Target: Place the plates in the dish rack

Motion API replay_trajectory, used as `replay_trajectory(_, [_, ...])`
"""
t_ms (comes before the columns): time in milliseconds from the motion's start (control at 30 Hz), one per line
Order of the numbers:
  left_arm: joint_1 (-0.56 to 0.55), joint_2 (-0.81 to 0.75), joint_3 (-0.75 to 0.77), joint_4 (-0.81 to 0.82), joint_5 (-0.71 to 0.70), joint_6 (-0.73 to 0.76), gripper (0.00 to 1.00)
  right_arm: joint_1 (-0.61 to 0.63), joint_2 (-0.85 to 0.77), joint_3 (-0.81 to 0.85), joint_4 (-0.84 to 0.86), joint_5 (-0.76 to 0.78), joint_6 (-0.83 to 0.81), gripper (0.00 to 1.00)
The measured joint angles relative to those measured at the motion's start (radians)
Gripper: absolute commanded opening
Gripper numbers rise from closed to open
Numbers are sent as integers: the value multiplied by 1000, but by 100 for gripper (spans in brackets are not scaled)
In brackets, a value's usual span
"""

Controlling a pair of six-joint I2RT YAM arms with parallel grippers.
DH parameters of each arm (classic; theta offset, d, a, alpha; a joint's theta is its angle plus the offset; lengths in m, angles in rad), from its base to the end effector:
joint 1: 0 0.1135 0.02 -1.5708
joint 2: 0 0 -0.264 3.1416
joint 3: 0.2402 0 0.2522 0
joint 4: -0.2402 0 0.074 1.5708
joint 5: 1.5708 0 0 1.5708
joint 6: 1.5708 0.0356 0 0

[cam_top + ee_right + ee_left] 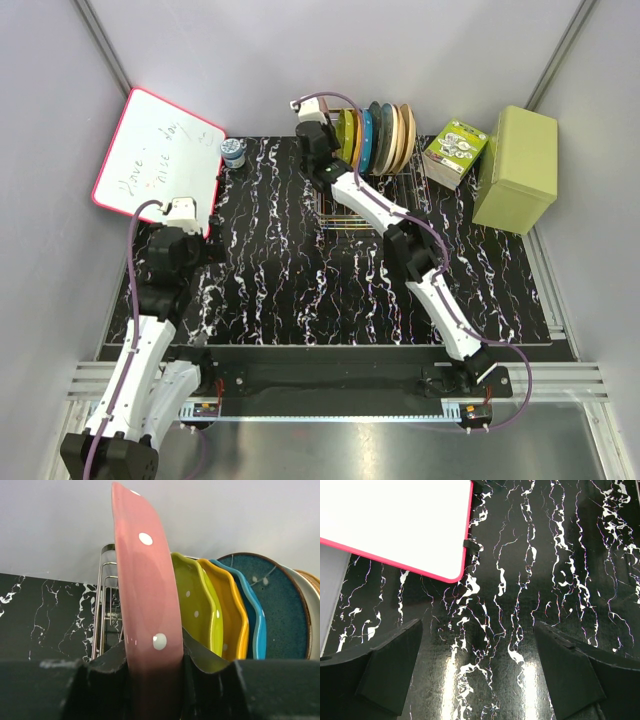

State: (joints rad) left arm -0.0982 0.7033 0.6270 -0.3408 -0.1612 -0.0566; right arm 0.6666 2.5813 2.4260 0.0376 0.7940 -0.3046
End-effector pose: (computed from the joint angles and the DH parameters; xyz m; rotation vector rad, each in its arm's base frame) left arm 0.1670 -0.0107 0.2812 -0.0628 1.9816 0.0598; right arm 0.4819 0.3468 0.2636 -0.2145 1.6543 -0.3946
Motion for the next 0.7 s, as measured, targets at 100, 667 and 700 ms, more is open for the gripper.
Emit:
replay_trajectory(100, [0,0,0,0,0,0,99,1,12,8,1,2,4,0])
replay_trajectory(667, [0,1,-16,5,11,4,99,4,74,24,17,28,26,49])
replay_trajectory(700, [0,1,-16,5,12,4,99,3,74,24,23,32,22,50])
